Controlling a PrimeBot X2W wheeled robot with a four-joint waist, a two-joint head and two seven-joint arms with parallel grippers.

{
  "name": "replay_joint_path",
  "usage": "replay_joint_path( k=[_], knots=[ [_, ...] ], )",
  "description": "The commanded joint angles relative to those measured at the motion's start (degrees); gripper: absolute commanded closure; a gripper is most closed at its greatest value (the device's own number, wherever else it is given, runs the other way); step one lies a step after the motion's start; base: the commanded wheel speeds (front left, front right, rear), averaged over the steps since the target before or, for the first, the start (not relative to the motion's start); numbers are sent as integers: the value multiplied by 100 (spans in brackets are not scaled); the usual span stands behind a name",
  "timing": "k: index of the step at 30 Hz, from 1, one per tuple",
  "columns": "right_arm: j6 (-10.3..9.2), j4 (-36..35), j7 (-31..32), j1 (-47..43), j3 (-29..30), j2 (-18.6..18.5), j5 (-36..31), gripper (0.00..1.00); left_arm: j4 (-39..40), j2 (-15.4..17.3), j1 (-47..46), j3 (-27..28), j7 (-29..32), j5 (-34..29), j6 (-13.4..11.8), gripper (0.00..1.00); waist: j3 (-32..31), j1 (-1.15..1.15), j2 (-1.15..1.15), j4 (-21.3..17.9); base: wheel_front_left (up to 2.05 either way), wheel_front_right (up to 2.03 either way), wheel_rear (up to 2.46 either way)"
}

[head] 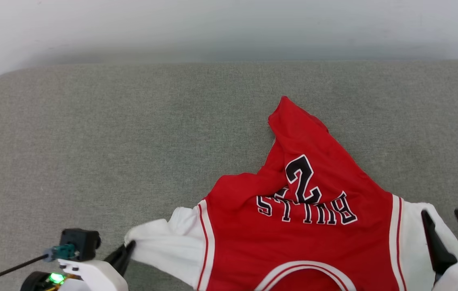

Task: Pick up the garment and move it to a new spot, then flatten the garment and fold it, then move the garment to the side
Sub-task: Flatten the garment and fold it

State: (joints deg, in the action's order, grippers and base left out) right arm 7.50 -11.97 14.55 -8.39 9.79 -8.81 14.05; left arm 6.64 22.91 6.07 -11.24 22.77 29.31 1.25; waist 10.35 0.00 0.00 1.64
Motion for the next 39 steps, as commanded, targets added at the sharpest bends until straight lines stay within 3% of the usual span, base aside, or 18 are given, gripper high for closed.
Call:
replay_joint_path(
  k=[1, 10, 16, 24, 31, 33, 39],
  knots=[
    [-2, -20, 97, -105, 6, -47, -1, 0, 71, 34, 5, 55, -36, 7, -45, 100, -34, 0, 0, 6, 0, 0, 0],
    [-3, -390, 2139, -782, 233, -378, 44, 0, 1354, 319, 276, 375, 234, 8, -320, 100, -90, 0, 0, 103, 0, 0, 0],
    [-2, -297, 2971, -747, 781, -305, -162, 0, 1984, 441, 403, 403, 458, -48, -437, 100, -27, 0, 0, 205, 0, 0, 0],
    [-3, 266, 3253, -422, 903, -328, -250, 0, 2236, 467, 289, 274, 553, -14, -359, 100, 119, 0, 0, 333, 0, 0, 0],
    [1, 934, 3079, -365, 695, -137, -61, 0, 2156, 480, 179, 189, 534, 60, -259, 100, 275, 0, 0, 448, 0, 0, 0],
    [18, 1080, 3082, -383, 519, -57, 95, 100, 2101, 488, 178, 192, 517, 85, -240, 100, 294, 0, 0, 461, 0, 0, 0],
    [24, 1086, 2907, -362, 355, -267, 388, 100, 1981, 536, 195, 180, 468, 64, -194, 100, 182, 0, 0, 429, 0, 0, 0]
  ],
)
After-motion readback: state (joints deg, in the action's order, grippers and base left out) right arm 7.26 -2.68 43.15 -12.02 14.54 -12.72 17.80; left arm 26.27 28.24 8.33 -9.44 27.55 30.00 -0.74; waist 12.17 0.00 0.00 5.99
